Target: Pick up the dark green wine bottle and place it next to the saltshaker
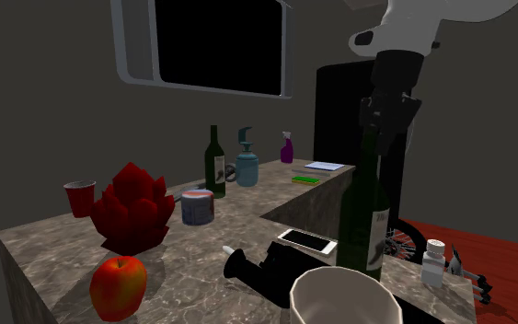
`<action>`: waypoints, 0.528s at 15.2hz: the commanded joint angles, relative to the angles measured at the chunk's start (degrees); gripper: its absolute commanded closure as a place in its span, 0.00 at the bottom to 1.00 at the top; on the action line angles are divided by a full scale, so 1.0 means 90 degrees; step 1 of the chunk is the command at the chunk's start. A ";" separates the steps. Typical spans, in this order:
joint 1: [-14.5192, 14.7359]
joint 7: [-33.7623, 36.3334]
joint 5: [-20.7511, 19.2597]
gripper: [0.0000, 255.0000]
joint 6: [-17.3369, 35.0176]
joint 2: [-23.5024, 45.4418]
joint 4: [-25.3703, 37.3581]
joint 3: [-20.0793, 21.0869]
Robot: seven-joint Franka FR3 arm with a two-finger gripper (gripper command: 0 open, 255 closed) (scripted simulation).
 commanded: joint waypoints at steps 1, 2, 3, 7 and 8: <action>0.0000 -0.0001 0.0000 1.00 0.0002 -0.0001 0.0001 0.0000; 0.0000 0.0000 0.0000 0.00 0.0002 -0.0001 0.0001 0.0000; 0.0000 -0.0001 0.0000 0.00 0.0002 -0.0001 0.0001 0.0000; 0.0000 -0.0001 0.0000 0.00 0.0002 0.0000 0.0002 0.0000; 0.0001 -0.0001 0.0010 0.00 -0.0214 -0.0026 0.0194 0.0029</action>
